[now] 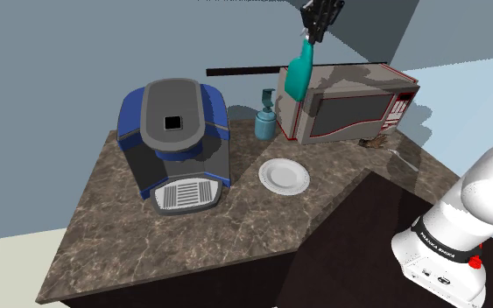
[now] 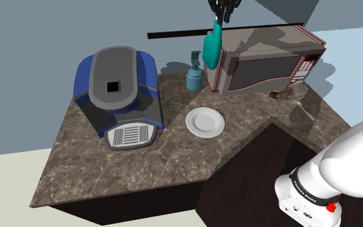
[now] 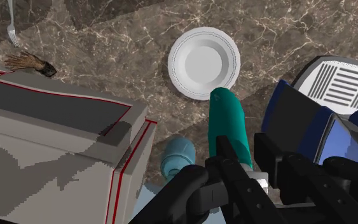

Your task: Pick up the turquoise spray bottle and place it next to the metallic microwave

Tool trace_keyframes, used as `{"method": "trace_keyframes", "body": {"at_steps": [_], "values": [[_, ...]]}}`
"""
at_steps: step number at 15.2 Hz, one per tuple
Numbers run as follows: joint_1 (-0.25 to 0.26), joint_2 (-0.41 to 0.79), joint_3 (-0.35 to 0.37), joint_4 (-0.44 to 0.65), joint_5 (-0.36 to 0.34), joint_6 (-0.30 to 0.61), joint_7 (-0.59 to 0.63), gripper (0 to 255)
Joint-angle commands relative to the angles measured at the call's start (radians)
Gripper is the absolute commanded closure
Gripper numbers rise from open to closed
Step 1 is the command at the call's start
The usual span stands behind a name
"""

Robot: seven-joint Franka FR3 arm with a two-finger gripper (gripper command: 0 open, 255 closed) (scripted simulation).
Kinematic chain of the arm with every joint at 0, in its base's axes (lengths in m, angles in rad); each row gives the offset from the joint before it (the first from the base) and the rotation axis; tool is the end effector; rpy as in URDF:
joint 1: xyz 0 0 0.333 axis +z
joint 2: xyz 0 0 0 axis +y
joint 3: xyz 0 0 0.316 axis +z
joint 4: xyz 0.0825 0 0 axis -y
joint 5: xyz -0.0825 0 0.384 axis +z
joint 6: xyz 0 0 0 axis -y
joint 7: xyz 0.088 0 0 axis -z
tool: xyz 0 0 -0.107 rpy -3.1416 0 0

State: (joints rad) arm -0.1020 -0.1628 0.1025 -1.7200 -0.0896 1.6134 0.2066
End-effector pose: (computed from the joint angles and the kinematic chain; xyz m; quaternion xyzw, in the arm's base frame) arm 0.5072 -0.0045 0.6441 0.9929 -0.1025 0.0329 0.0499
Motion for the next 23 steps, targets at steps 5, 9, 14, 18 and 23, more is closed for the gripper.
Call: {"method": "trace_keyframes", "body": {"at_steps": [5,9,14,18,23], "values": [[-0.052,-0.121,-0.087,-0.132,-0.003,0.024,-0.138,255],[-0.084,-0.183,-0.148,-0.192,-0.016,0.031,-0.228,255],[-0.124,-0.238,-0.229,-0.240,-0.041,0.036,-0.342,255],[-0.156,-0.265,-0.297,-0.259,-0.063,0.040,-0.436,255],[-0.194,-0.274,-0.387,-0.257,-0.090,0.045,-0.557,255]]}}
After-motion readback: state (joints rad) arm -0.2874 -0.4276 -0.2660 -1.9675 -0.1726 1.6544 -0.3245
